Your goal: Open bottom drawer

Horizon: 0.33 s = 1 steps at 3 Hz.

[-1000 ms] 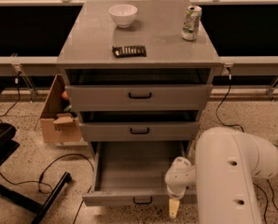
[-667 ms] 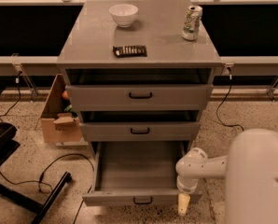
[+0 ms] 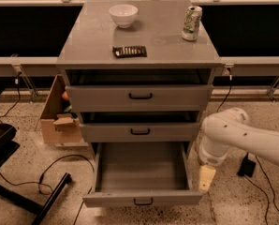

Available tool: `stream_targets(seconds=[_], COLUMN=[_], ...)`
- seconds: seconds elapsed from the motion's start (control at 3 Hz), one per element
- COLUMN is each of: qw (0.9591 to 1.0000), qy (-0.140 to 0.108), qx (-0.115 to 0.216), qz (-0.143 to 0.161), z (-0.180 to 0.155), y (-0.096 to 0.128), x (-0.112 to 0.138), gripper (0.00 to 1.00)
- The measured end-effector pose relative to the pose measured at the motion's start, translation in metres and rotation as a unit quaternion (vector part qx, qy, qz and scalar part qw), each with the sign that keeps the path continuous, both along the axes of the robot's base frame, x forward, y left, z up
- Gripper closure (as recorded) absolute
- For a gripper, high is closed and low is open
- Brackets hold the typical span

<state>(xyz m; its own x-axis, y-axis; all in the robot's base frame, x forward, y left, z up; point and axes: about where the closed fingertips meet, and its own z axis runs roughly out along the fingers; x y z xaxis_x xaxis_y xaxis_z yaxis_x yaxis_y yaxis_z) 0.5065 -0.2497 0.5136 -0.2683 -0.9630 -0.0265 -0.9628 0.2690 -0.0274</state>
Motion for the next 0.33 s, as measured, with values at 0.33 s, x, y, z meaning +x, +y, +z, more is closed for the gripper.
stream_targets(seconds=[0.33], qw=[0.9998], qy=[-0.004], qx=[-0.014], qz=[-0.017], z=[0.046], y=[-0.0071], x=[-0.0023], gripper=[0.0])
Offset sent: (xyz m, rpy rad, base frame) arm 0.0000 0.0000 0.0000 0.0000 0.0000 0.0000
